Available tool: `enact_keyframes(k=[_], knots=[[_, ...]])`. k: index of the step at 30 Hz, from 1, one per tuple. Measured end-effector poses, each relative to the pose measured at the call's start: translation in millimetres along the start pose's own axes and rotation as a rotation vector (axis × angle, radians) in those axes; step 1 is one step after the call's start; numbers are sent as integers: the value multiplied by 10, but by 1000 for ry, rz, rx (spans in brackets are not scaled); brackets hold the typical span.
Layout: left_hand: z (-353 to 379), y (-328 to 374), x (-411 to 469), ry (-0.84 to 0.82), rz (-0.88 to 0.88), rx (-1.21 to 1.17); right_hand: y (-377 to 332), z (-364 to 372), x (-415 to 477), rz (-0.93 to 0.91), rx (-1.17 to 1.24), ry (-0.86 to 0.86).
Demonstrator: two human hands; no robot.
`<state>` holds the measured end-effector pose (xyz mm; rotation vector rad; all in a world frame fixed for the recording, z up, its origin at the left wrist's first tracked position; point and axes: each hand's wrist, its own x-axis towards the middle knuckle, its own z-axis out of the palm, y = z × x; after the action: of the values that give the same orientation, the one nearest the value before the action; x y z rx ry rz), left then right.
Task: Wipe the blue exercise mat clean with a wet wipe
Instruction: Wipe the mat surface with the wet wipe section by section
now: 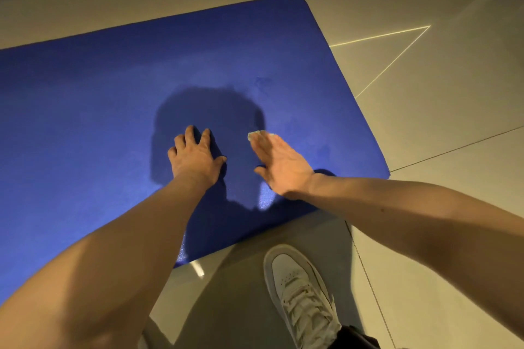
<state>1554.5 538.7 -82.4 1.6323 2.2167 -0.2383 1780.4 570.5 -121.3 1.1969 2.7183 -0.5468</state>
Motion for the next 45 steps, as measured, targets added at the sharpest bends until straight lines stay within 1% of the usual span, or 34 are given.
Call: enact_keyframes(k=[3,4,6,8,10,11,13,17,18,20,22,24,26,28,29,32,34,36,37,39,41,42,45], knots=[[-19,-30,22,-10,1,9,355,-173,126,204,-13,76],[-26,-37,26,-13,2,13,417,-214,175,276,-27,65],[-33,-47,41,-13,1,18,422,-268,295,394,12,37],[-41,-46,66,-12,-1,9,246,-276,376,431,83,71],[-46,-42,88,-6,-8,0,-39,-207,394,362,163,112],[-46,-38,94,-4,-10,-3,-185,-135,392,288,156,93],[-39,-37,103,1,-9,-9,-383,-18,366,137,30,-1],[-40,-79,140,26,2,-9,-153,-43,442,-4,-14,2],[-44,-93,158,25,2,-16,-54,-90,458,24,16,0],[-50,-113,188,20,3,-24,177,-202,518,163,66,51],[-52,-135,204,15,6,-18,336,-292,632,314,35,62],[-50,-147,214,14,3,-16,330,-361,735,430,19,59],[-57,-149,244,23,-4,-27,183,-374,800,471,78,81],[-70,-162,280,40,-11,-36,-59,-288,822,419,154,134],[-75,-170,299,49,-14,-36,-180,-226,814,354,136,140],[-78,-187,344,62,-15,-37,-408,-87,771,113,-30,28],[-82,-191,368,76,-9,-38,-344,-93,806,16,-81,20],[-91,-205,397,77,-6,-37,-174,-188,881,-26,-109,22],[-95,-213,415,74,-4,-35,-66,-250,919,7,-75,39],[-103,-220,445,66,0,-32,186,-389,982,162,38,81],[-111,-227,464,68,-1,-26,350,-475,1065,285,34,88],[-118,-235,473,73,-2,-27,368,-489,1117,332,26,67],[-154,-249,526,69,-18,-39,129,-434,1271,443,135,128]])
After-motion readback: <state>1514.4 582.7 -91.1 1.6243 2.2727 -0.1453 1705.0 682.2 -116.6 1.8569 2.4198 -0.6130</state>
